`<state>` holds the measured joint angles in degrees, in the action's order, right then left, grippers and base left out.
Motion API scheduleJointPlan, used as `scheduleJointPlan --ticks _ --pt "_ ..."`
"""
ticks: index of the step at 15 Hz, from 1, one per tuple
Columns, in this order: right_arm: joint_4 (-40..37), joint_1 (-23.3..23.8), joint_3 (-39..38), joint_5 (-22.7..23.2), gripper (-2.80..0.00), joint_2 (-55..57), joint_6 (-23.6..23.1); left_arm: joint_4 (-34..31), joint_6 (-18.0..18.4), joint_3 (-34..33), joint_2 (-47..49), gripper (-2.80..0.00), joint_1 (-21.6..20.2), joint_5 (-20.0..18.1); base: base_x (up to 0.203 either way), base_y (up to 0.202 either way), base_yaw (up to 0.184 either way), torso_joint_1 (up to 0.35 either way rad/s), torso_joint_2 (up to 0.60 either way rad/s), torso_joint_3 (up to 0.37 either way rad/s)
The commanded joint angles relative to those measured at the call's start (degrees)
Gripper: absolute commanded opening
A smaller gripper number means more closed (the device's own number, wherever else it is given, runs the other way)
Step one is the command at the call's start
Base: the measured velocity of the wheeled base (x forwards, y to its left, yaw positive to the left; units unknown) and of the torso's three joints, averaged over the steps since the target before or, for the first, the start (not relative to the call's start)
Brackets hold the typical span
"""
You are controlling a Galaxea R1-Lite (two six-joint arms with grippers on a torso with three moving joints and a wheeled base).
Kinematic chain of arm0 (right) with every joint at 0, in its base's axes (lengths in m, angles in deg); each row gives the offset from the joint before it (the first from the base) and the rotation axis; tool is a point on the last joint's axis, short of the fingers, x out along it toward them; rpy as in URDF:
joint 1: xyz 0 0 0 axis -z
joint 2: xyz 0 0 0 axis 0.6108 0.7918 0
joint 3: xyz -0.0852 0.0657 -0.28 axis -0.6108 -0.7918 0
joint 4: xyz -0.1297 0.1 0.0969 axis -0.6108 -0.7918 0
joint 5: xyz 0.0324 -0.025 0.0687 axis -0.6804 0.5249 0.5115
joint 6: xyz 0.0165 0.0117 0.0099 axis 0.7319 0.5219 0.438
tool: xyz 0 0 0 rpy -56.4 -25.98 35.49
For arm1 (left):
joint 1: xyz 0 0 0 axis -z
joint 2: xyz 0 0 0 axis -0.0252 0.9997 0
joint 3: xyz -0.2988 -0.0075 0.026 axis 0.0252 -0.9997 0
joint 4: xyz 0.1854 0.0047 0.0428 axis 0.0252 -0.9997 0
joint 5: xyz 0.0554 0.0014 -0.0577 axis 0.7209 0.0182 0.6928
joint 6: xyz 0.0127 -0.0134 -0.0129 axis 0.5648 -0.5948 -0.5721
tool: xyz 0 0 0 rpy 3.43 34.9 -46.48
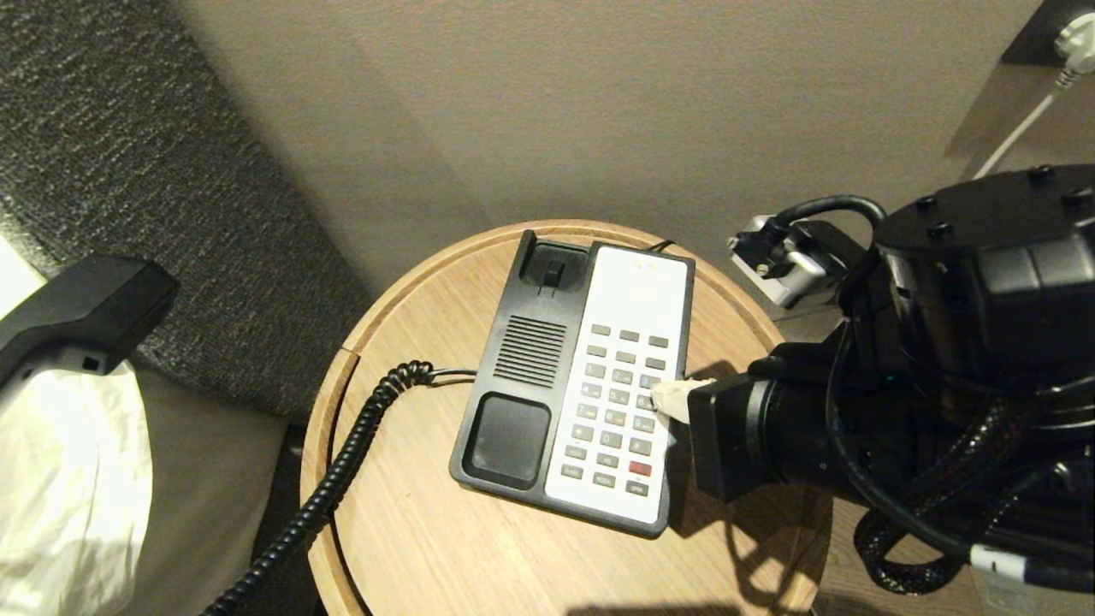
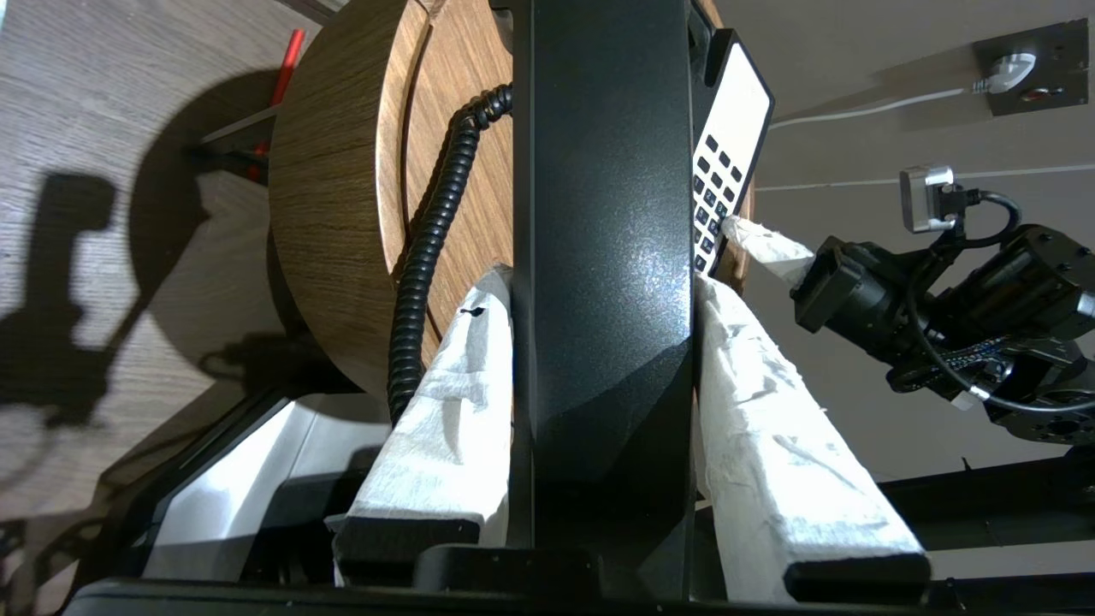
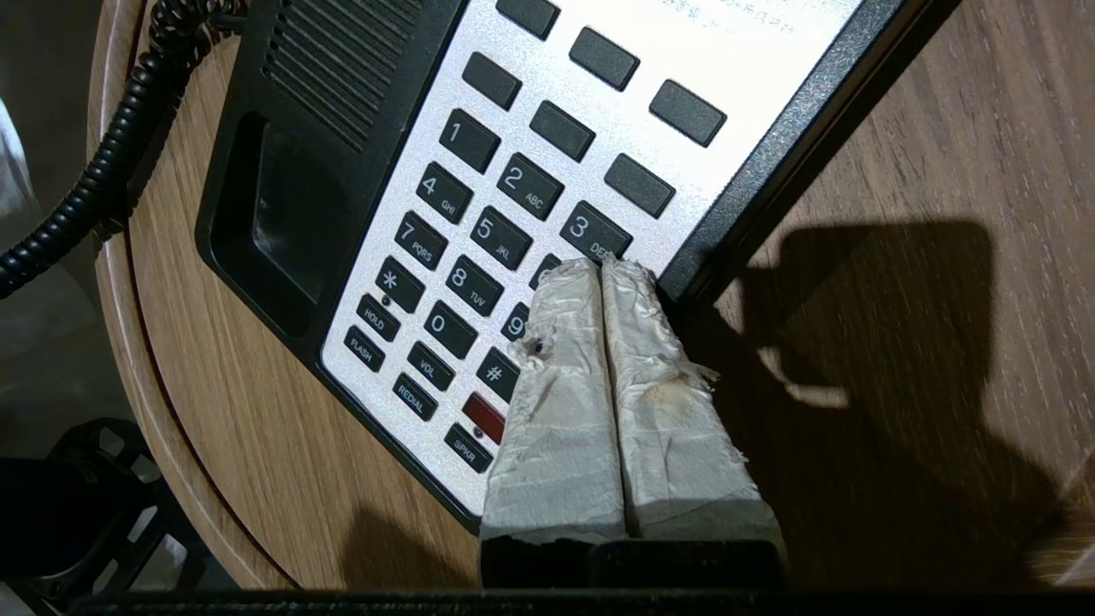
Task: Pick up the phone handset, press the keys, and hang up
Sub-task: Dial the number
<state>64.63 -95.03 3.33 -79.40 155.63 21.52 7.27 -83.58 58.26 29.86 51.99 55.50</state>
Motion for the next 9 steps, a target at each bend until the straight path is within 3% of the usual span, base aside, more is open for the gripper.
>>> scheduleJointPlan --ticks 1,9 --pt "-0.05 -0.1 0.1 -0.08 -2.8 0.51 0.12 -0.05 -0.29 -0.46 -0.36 -2.8 -0.01 0.11 0.0 0.0 0.0 0.0 0.0 0.0" --pt "-0.05 -0.1 -1.26 -0.17 -2.8 1.1 0.12 -0.13 -0.29 -0.74 -0.85 -2.8 -0.01 0.11 0.0 0.0 0.0 0.0 0.0 0.0"
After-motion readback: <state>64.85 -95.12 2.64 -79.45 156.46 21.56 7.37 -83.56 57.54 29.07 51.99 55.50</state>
